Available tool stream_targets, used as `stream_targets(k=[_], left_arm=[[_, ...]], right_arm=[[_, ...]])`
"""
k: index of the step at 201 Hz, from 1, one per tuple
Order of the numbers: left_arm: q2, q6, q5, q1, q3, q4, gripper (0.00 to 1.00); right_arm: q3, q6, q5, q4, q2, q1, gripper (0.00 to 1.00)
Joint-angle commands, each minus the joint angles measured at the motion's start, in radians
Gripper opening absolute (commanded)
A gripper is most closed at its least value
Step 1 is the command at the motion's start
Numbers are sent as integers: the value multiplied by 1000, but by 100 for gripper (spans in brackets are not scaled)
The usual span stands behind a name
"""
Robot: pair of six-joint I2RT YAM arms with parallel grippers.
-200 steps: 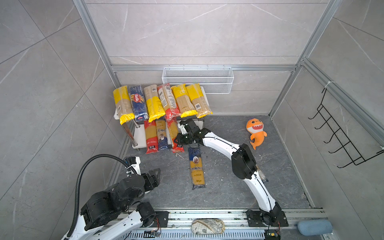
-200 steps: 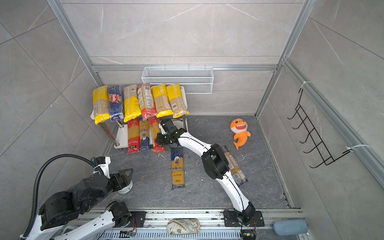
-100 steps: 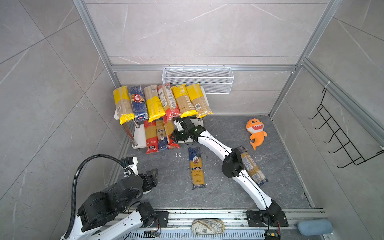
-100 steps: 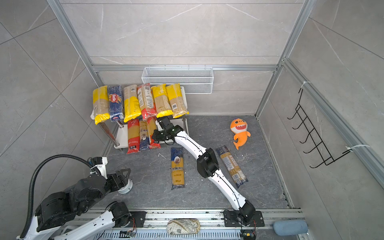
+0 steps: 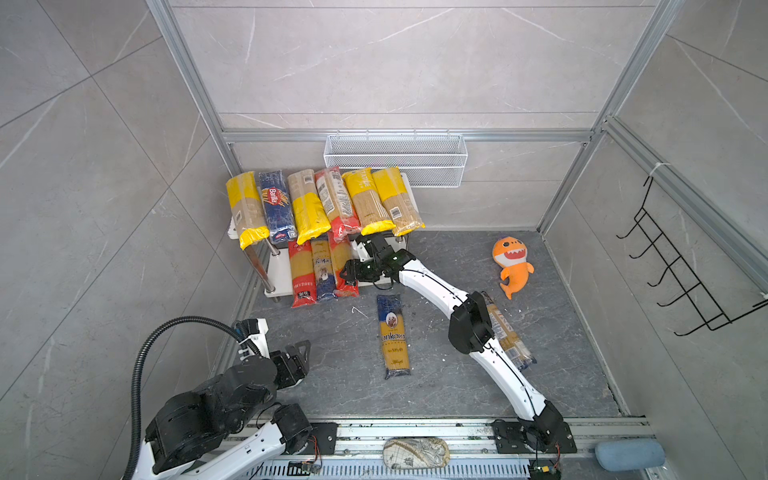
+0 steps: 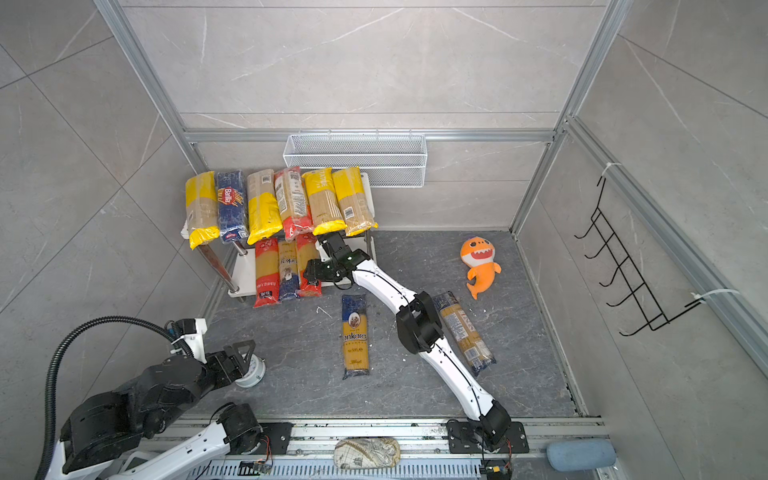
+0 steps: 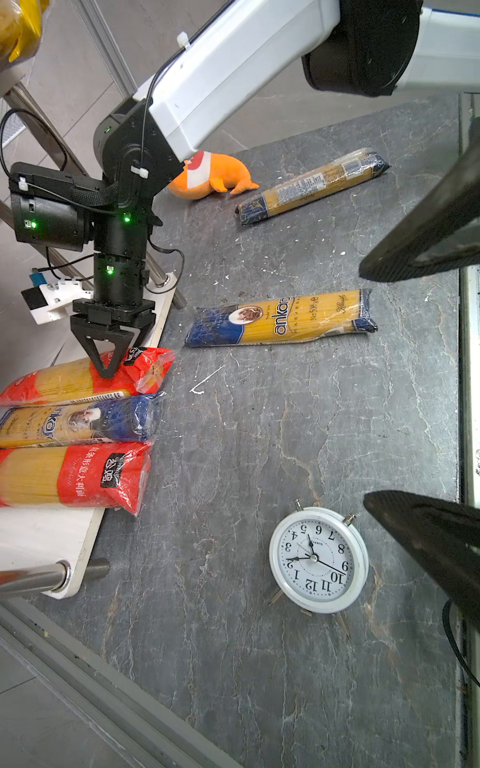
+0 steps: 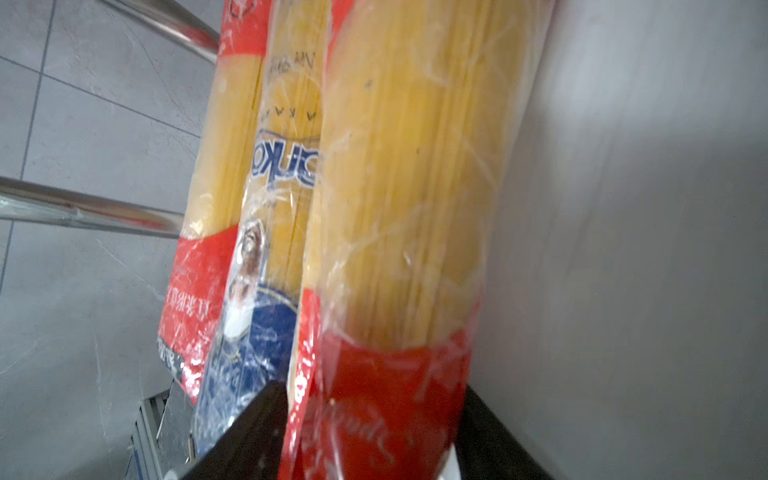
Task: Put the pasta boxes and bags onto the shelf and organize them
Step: 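Stand the red pack on the lower tier beside the Ankara pack, then open the right gripper and withdraw it toward the clear-wrapped floor pack, then lower the right gripper onto the clear-wrapped spaghetti pack and grasp it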
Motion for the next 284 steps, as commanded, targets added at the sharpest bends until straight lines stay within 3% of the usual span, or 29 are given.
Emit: stream_targets(k=[1, 12, 47, 93, 113, 135, 179, 231, 284], left_arm=[[-11, -12, -13, -3, -1, 12, 82], [-12, -8, -5, -3, -5, 19, 82], [-12, 1, 20, -3, -28, 55, 82], [-5, 16, 74, -3, -76, 134, 82], [14, 20, 117, -3, -102, 175, 82], [39, 27, 158, -3, -140, 251, 82], [129, 43, 259, -3, -170, 411, 82], [170, 60, 312, -3, -183, 492, 82], [150, 69, 311, -3, -190, 492, 82]], right_arm=[[-124, -41, -3, 63, -160, 16, 71], [-195, -47, 6, 88, -203, 15, 83], [-406, -48, 19, 91, -332, 20, 84], [-1025, -24, 75, 223, -720, 54, 84], [-1217, -30, 151, 183, -895, 61, 84], [-1359, -20, 339, 79, -1062, 59, 84], [-1474, 138, 648, -188, -1213, -45, 86], [-1549, 203, 704, -237, -1230, -283, 89], [-1567, 146, 648, -199, -1164, -506, 90]])
